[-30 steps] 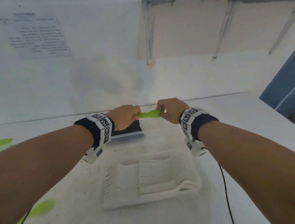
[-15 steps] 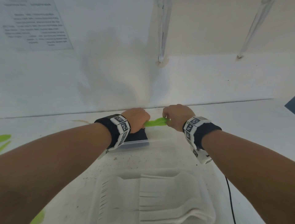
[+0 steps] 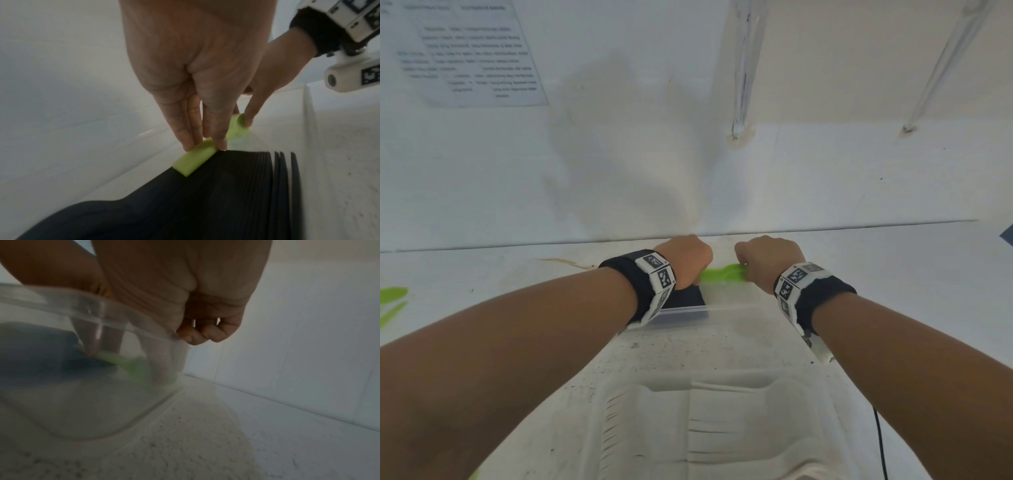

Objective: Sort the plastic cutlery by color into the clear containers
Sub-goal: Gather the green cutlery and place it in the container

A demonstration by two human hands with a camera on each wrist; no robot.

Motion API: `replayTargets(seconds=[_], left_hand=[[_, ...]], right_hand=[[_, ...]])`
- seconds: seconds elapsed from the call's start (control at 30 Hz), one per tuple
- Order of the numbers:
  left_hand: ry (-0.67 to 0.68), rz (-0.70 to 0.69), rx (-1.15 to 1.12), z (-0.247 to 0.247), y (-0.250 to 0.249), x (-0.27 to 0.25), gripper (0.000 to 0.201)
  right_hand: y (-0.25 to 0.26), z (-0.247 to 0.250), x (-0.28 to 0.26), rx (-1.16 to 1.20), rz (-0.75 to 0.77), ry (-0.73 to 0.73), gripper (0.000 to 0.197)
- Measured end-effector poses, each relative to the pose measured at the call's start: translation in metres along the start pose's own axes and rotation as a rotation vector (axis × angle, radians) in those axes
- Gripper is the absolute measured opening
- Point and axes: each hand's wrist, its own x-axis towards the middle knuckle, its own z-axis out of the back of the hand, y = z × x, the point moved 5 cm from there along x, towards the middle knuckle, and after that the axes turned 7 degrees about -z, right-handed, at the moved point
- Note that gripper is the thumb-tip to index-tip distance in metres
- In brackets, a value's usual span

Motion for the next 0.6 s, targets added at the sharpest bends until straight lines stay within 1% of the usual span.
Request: replayTargets(seconds=[0.1,0.17,0.2,0.3,0.33,0.4,0.43,0.5,0.53,0.6], left_hand=[[-0.02,-0.001,-0.106,0.0,0.005,-0.003,0.03],[-0.072,-0.007,-0.164,0.005,0.008,-0.008,0.035],[-0.106,-0.005,-0.189,0.011,0.01,-0.012,0.035],[-0.187,0.061,-0.242,0.029,0.021,-0.032,0.04],[-0.203,0.083,-0.251,0.034,0.027,-0.041,0.044],[-0.203,0.139,-0.265,0.043,0.041,-0.062,0.055],[-0.194,0.177,-0.282,0.045,0.049,-0.075,0.062],[-0.175,0.248,-0.34,0.05,0.063,-0.105,0.073],[-0.172,0.276,-0.367,0.052,0.069,-0.12,0.076],[-0.168,0.331,-0.4,0.052,0.08,-0.153,0.078]], right_hand=[[-0.003,0.004,-0.006,0.055,0.008,0.057,0.035],[-0.004,0.009,-0.012,0.093,0.006,0.047,0.047],[-0.003,0.014,-0.015,0.105,0.002,0.018,0.05],[0.0,0.038,-0.021,0.145,-0.013,-0.079,0.05],[0.002,0.048,-0.022,0.186,-0.02,-0.091,0.049],[0.011,0.069,-0.027,0.341,-0.023,-0.1,0.046],[0.018,0.079,-0.03,0.442,-0.017,-0.088,0.047],[0.039,0.094,-0.036,0.625,0.009,-0.022,0.057],[0.052,0.099,-0.039,0.689,0.02,0.021,0.063],[0.083,0.106,-0.044,0.742,0.052,0.09,0.073]])
